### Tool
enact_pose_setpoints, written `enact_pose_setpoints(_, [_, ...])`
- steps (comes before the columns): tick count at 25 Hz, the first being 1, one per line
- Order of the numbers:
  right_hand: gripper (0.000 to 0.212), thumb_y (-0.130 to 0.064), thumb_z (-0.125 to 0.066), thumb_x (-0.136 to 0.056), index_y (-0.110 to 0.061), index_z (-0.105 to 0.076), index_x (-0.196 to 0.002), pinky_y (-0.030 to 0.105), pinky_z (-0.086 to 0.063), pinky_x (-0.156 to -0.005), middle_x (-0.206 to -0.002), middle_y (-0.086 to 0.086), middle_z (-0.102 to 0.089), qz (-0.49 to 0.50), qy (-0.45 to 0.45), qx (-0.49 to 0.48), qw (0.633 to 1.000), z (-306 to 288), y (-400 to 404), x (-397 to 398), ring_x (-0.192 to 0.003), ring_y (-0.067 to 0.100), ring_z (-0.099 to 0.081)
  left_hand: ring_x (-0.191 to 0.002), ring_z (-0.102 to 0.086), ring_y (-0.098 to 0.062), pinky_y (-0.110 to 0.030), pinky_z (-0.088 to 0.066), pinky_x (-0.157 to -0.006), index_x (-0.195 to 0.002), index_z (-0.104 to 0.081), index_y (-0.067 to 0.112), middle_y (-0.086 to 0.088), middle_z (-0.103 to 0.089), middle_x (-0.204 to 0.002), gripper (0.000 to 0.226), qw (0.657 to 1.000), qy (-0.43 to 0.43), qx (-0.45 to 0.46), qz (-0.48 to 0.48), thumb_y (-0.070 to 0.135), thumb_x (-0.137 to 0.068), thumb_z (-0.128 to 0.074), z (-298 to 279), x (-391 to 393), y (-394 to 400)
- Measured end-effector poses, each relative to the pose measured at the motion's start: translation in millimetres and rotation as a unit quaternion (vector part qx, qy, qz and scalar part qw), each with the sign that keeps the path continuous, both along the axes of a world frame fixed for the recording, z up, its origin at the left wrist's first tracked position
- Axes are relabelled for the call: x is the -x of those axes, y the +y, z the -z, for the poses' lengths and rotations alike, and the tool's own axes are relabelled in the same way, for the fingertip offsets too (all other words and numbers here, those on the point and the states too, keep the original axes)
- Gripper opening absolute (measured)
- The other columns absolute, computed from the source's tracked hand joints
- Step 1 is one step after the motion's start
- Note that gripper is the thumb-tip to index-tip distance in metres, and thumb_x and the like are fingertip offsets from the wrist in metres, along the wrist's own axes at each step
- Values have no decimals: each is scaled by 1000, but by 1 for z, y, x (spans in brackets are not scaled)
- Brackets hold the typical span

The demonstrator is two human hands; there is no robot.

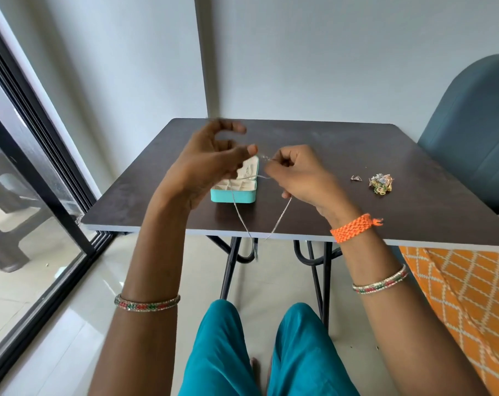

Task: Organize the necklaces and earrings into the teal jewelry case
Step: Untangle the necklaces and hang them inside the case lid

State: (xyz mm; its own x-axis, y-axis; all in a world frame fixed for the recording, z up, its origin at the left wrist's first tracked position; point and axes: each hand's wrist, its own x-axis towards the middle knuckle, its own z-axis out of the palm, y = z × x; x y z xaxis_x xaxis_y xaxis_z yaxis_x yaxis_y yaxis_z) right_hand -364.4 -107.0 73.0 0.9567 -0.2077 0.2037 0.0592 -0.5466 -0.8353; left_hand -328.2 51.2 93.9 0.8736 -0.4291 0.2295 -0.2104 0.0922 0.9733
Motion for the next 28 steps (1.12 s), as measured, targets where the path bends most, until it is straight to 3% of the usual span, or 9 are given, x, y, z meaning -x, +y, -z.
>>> enact_pose_setpoints(2, [20, -21, -63, -80, -11, -53, -66, 37, -56, -56, -56, 0, -51, 53, -10, 34, 998, 3, 2, 0, -57, 22, -64, -55, -53, -13, -24, -48, -60, -102, -55, 15, -3, -54, -65, 33, 994, -26, 101, 8, 2, -75, -70, -7, 1, -2])
enact_pose_setpoints(4, [23, -23, -63, -81, -13, -50, -65, 38, -60, -56, -62, 0, -52, 56, 16, -21, 998, 8, 2, 2, -68, 20, -66, -60, -57, -15, -30, -53, -69, -104, -56, 14, -5, -54, -68, 31, 979, -15, 200, 17, -2, -79, -65, -15, 3, -4])
enact_pose_setpoints(9, [13, -13, -65, -78, -15, -54, -71, 45, -60, -60, -73, 9, -62, 75, -44, -94, 992, 19, 4, 6, -68, 27, -68, -59, -53, -12, -22, -48, -57, -113, -50, 16, -6, -52, -73, 43, 908, 103, 390, -116, -13, -83, -57, -8, 0, -13])
enact_pose_setpoints(12, [18, 0, -59, -81, -12, -54, -68, 46, -60, -72, -67, 11, -63, 64, -85, -238, 965, 21, -3, 7, -63, 25, -64, -54, -54, -9, -21, -47, -57, -109, -49, 14, -2, -51, -69, 42, 924, 40, 340, -172, -17, -82, -56, 5, 0, -16])
enact_pose_setpoints(15, [24, 8, -50, -89, -8, -53, -71, 39, -58, -81, -61, 4, -63, -25, -55, -442, 895, 13, -15, 10, -62, 17, -63, -54, -58, -10, -25, -53, -64, -107, -47, 12, -3, -53, -71, 37, 945, -21, 235, -228, -13, -82, -59, 15, 1, -11])
enact_pose_setpoints(19, [24, 8, -46, -89, -7, -53, -71, 37, -57, -81, -61, 6, -64, -64, -25, -619, 782, 10, -28, 11, -63, 16, -65, -54, -62, -8, -23, -57, -62, -95, -52, 11, 0, -63, -62, 26, 967, 33, 146, -204, -9, -83, -63, 23, -4, -5])
enact_pose_setpoints(21, [24, 5, -46, -88, -7, -54, -70, 36, -57, -79, -62, 6, -64, -47, -1, -656, 753, 13, -31, 11, -66, 16, -64, -56, -64, -9, -22, -58, -65, -87, -55, 11, -6, -64, -67, 21, 973, 81, 118, -184, -8, -83, -63, 27, -4, -3])
enact_pose_setpoints(24, [19, 6, -47, -88, -9, -53, -79, 33, -57, -76, -63, 5, -65, -20, -10, -615, 788, 17, -29, 7, -67, 16, -63, -63, -64, -13, -26, -57, -73, -87, -56, 11, -13, -62, -79, 18, 972, 117, 110, -171, -6, -85, -61, 29, -5, -2])
enact_pose_setpoints(28, [25, 7, -54, -86, -13, -48, -101, 30, -56, -70, -74, 7, -65, 16, -36, -332, 942, 13, -17, 5, -67, 16, -62, -58, -63, -10, -24, -57, -69, -87, -57, 10, -11, -63, -76, 12, 977, 119, 100, -147, -2, -88, -60, 29, -7, -10])
